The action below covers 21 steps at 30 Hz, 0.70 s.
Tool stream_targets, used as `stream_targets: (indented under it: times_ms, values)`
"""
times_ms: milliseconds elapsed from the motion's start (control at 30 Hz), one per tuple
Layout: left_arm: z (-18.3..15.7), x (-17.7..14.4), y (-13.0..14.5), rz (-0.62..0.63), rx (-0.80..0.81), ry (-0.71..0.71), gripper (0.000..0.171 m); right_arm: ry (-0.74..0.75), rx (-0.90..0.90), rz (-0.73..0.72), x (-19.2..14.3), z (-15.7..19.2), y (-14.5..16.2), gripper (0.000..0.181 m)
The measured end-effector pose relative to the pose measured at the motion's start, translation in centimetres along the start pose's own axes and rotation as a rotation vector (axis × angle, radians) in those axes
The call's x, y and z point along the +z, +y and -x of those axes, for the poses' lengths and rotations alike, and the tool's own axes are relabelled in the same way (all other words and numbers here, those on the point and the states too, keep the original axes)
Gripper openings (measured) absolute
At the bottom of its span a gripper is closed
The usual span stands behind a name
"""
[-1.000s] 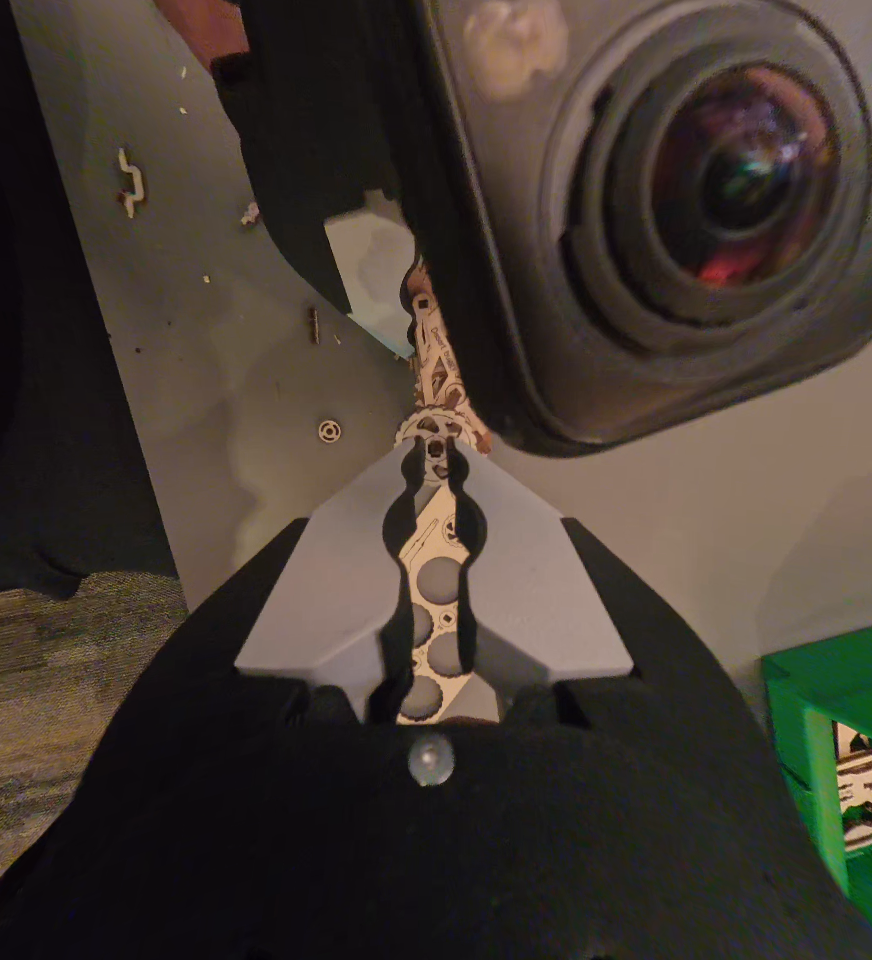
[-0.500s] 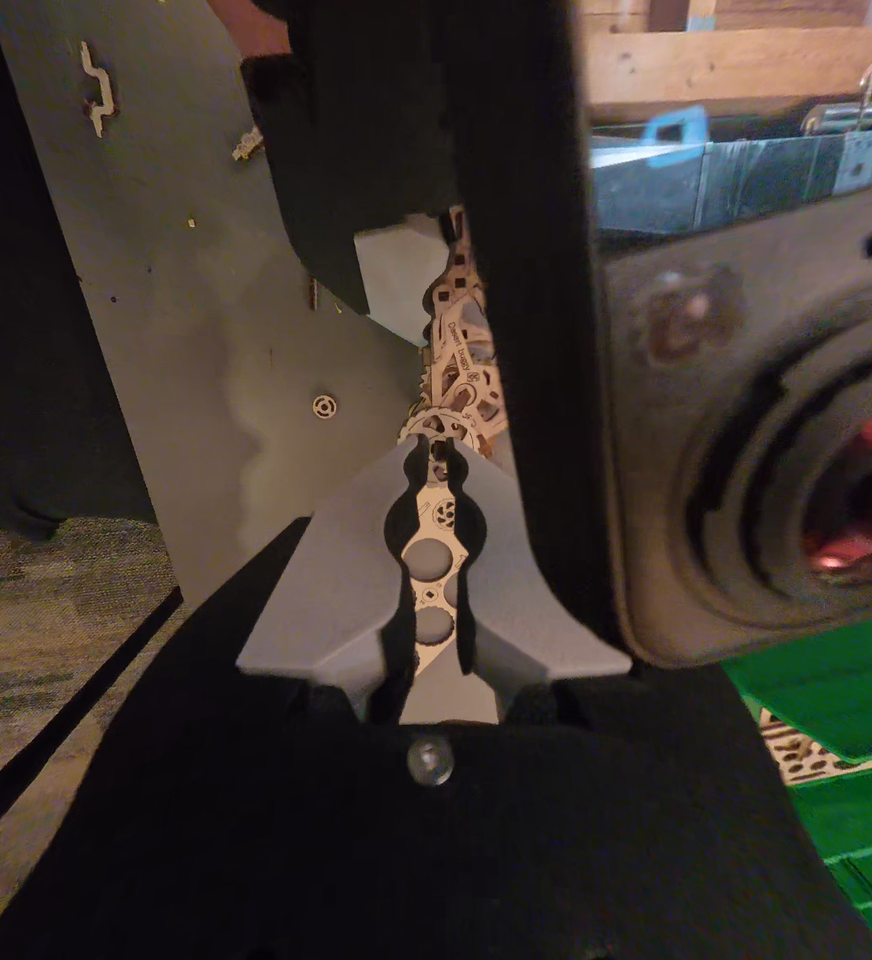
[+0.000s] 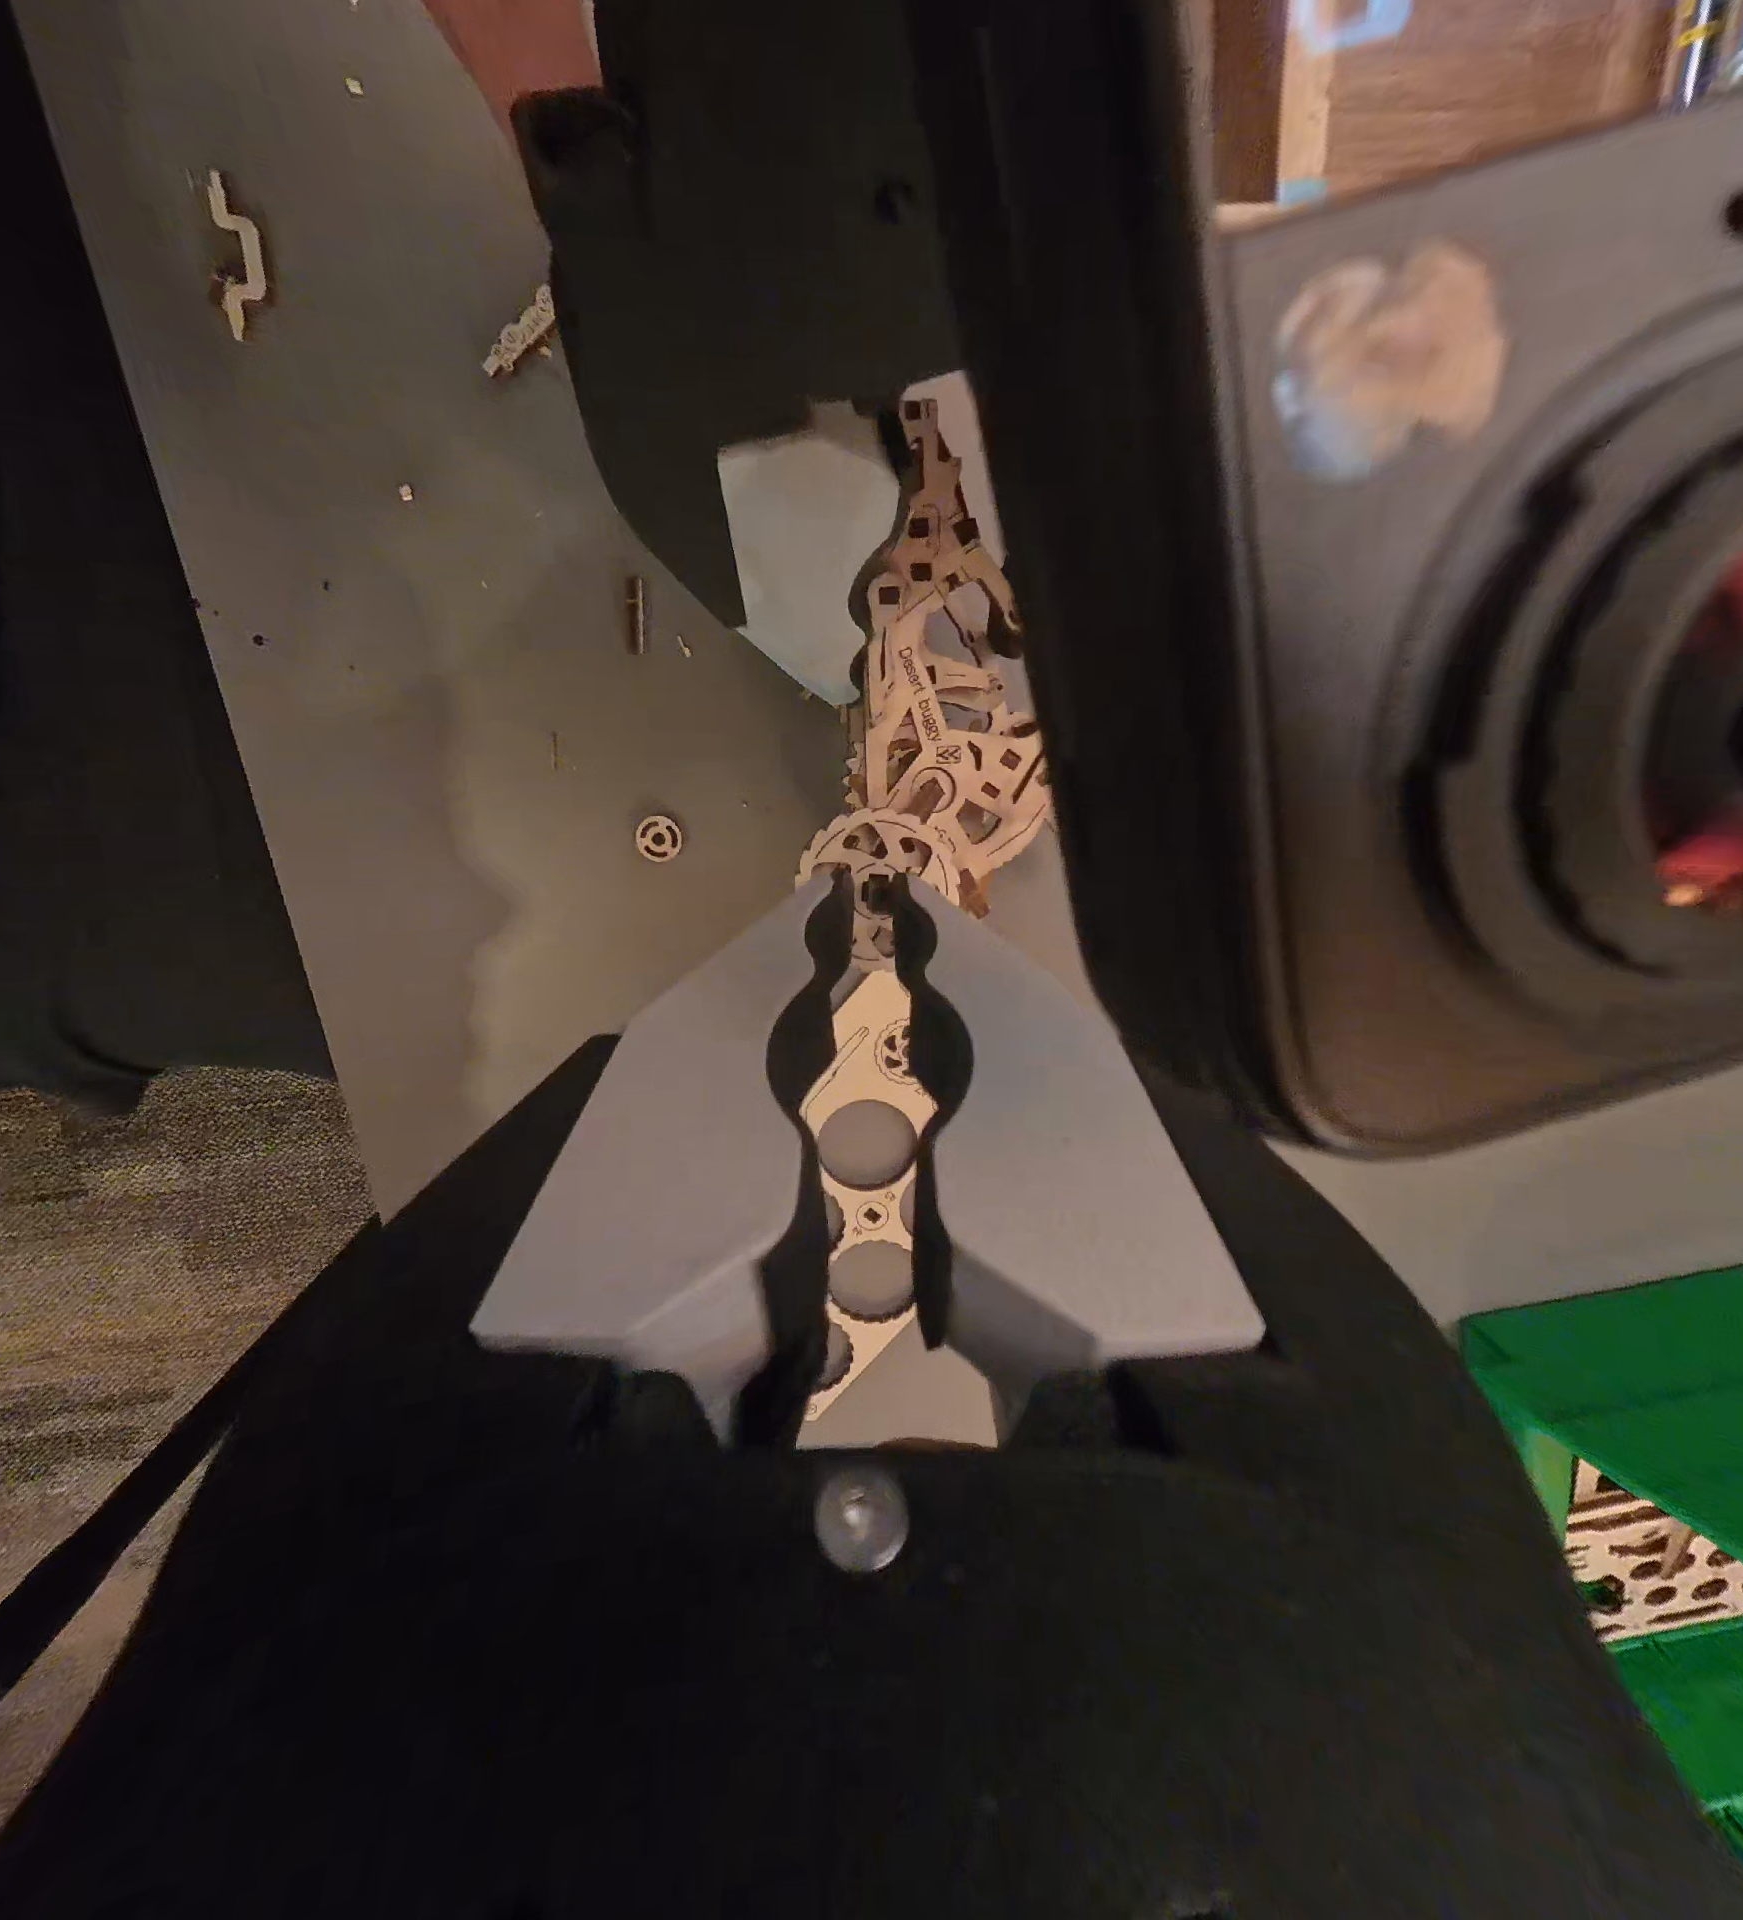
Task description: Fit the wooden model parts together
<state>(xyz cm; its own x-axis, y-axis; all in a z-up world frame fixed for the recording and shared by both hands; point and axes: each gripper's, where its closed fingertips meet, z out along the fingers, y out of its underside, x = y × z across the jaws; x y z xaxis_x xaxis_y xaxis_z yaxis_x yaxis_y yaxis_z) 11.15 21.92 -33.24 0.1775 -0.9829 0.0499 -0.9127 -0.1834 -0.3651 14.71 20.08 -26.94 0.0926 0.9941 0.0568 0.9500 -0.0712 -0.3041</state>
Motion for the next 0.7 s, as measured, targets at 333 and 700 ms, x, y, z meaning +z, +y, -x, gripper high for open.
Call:
stream_targets:
  times_ms: [333, 700]
  values:
    - [0.1, 0.2, 0.3, -0.005, -0.021, 0.02, 0.034, 0.011, 0.027, -0.019, 0.0, -0.2, -0.4, 0.016]
    - [0.5, 0.1, 0.5, -0.033, -0.056, 0.066, 0.035, 0.11, 0.136, -0.141, -0.9, -1.1, 0.8, 0.023]
